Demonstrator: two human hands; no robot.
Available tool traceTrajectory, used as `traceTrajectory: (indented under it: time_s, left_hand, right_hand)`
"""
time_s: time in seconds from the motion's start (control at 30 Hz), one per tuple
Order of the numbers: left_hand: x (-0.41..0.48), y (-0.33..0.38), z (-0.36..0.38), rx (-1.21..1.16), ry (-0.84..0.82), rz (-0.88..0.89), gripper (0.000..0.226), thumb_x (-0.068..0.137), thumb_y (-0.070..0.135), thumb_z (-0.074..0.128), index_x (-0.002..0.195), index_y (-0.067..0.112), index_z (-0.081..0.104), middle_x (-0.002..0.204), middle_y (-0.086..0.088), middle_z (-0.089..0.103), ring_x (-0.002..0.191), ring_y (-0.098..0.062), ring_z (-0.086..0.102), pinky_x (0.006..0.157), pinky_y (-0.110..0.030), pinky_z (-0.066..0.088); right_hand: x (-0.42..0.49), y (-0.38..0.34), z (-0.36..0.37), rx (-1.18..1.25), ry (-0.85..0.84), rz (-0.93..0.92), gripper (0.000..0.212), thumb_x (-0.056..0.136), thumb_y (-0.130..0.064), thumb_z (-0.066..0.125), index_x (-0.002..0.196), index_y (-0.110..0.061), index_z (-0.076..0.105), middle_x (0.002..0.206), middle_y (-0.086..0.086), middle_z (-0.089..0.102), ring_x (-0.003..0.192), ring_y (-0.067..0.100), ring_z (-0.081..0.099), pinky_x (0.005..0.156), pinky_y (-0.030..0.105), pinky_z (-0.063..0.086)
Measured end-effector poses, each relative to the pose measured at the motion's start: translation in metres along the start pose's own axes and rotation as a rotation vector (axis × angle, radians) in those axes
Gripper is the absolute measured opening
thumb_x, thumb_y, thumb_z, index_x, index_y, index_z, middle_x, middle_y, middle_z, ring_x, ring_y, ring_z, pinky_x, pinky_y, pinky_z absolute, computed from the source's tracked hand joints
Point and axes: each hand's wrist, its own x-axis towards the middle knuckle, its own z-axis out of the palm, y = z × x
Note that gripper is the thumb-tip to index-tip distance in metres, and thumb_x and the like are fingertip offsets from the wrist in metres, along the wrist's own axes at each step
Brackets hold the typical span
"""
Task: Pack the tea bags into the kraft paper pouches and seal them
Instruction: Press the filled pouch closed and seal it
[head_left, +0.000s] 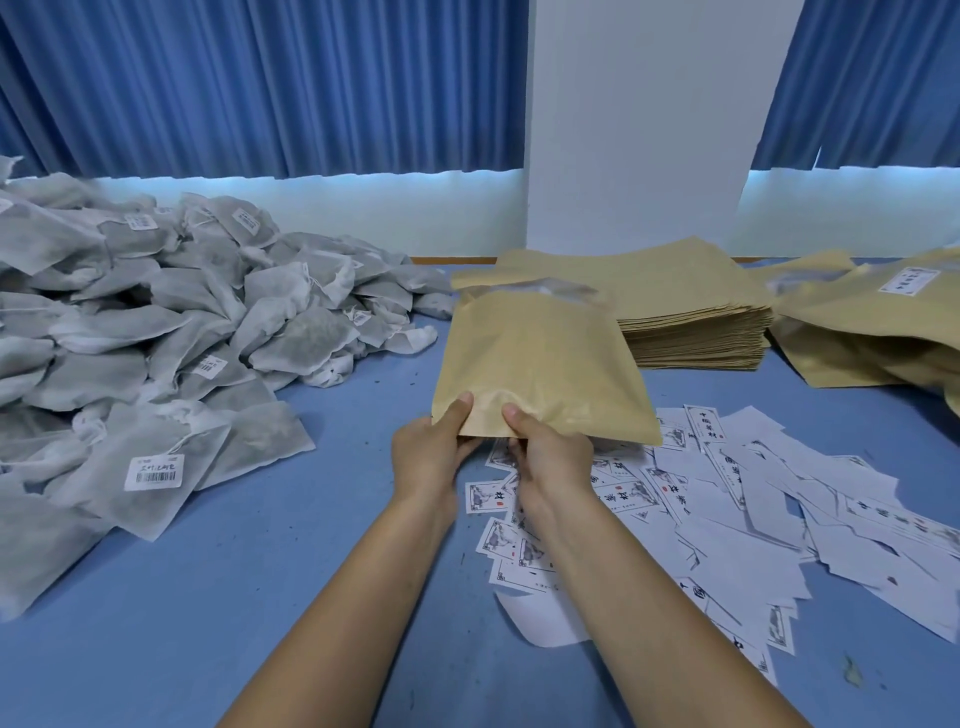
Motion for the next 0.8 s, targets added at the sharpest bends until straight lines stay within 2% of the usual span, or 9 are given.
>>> traceTrajectory:
  time_s: [0.1, 0.2, 0.3, 0.37, 0.43, 0.53, 0.6, 0.67, 0.8]
  left_hand:
    - [0.005, 0.001, -0.003, 0.169, 0.024, 0.091, 0.02, 0.083, 0.014, 0.073, 0.069, 0.004, 0.064, 0.064, -0.005, 0.069, 0.058, -0.016, 0.064, 0.054, -0.019, 0.053]
    - [0.008, -0.001, -0.002, 0.225, -0.017, 0.112, 0.018, 0.084, 0.016, 0.072, 0.072, 0.003, 0.067, 0.067, -0.005, 0.071, 0.062, -0.019, 0.065, 0.057, -0.02, 0.053]
    - [0.005, -0.003, 0.0, 0.221, -0.072, 0.1, 0.019, 0.085, 0.015, 0.071, 0.083, -0.005, 0.07, 0.085, -0.02, 0.073, 0.086, -0.038, 0.069, 0.082, -0.04, 0.057]
    - [0.002, -0.002, 0.0, 0.241, -0.117, 0.124, 0.022, 0.085, 0.015, 0.071, 0.085, -0.007, 0.069, 0.089, -0.027, 0.071, 0.089, -0.044, 0.067, 0.087, -0.048, 0.054]
    - [0.002, -0.003, 0.0, 0.34, -0.148, 0.195, 0.026, 0.086, 0.019, 0.07, 0.078, -0.005, 0.069, 0.078, -0.024, 0.071, 0.078, -0.036, 0.07, 0.08, -0.039, 0.056]
    - [0.0, -0.003, 0.001, 0.533, -0.115, 0.326, 0.037, 0.09, 0.025, 0.066, 0.056, 0.012, 0.06, 0.045, 0.005, 0.059, 0.044, -0.003, 0.057, 0.05, -0.014, 0.041]
    - [0.0, -0.005, 0.001, 0.565, -0.103, 0.358, 0.038, 0.09, 0.022, 0.065, 0.053, 0.015, 0.057, 0.04, 0.009, 0.054, 0.038, 0.001, 0.051, 0.043, -0.009, 0.035]
    - [0.001, -0.006, 0.001, 0.571, -0.084, 0.387, 0.039, 0.09, 0.02, 0.065, 0.052, 0.014, 0.056, 0.041, 0.008, 0.054, 0.038, 0.0, 0.051, 0.043, -0.01, 0.035]
    - [0.007, -0.006, -0.001, 0.536, -0.05, 0.366, 0.032, 0.09, 0.022, 0.065, 0.06, 0.012, 0.063, 0.044, 0.009, 0.056, 0.041, -0.001, 0.052, 0.047, -0.014, 0.039]
  right_hand:
    - [0.003, 0.0, -0.002, -0.043, 0.002, -0.03, 0.019, 0.075, 0.0, 0.076, 0.09, 0.002, 0.064, 0.09, 0.014, 0.07, 0.077, 0.024, 0.065, 0.076, 0.034, 0.055]
    - [0.001, 0.0, 0.0, 0.008, -0.079, 0.001, 0.023, 0.077, 0.003, 0.074, 0.097, 0.003, 0.062, 0.092, 0.012, 0.069, 0.077, 0.02, 0.067, 0.07, 0.026, 0.053]
    - [-0.002, 0.002, 0.002, -0.02, -0.128, 0.009, 0.021, 0.076, 0.008, 0.072, 0.094, 0.001, 0.064, 0.09, 0.012, 0.069, 0.074, 0.019, 0.065, 0.067, 0.023, 0.051]
    - [-0.001, 0.004, 0.001, -0.029, -0.103, 0.001, 0.022, 0.075, 0.01, 0.072, 0.094, 0.003, 0.065, 0.094, 0.016, 0.069, 0.082, 0.025, 0.066, 0.075, 0.028, 0.054]
    - [0.0, 0.003, 0.0, -0.043, -0.087, -0.004, 0.022, 0.073, 0.009, 0.074, 0.093, 0.004, 0.065, 0.096, 0.018, 0.07, 0.088, 0.029, 0.066, 0.085, 0.037, 0.053]
    - [0.0, 0.0, 0.0, -0.069, -0.1, -0.005, 0.02, 0.074, 0.009, 0.074, 0.091, 0.008, 0.064, 0.091, 0.021, 0.066, 0.082, 0.031, 0.061, 0.089, 0.047, 0.05]
    - [-0.001, -0.001, -0.001, -0.089, -0.106, -0.01, 0.022, 0.074, 0.01, 0.073, 0.093, 0.011, 0.064, 0.09, 0.023, 0.065, 0.08, 0.032, 0.059, 0.089, 0.049, 0.05]
    - [-0.001, -0.002, -0.002, -0.097, -0.116, -0.006, 0.022, 0.075, 0.01, 0.072, 0.095, 0.013, 0.064, 0.09, 0.023, 0.065, 0.079, 0.03, 0.061, 0.082, 0.044, 0.052]
    - [0.002, -0.013, -0.007, -0.087, -0.188, 0.014, 0.012, 0.081, 0.01, 0.067, 0.092, 0.006, 0.064, 0.083, 0.012, 0.068, 0.065, 0.016, 0.067, 0.059, 0.021, 0.055]
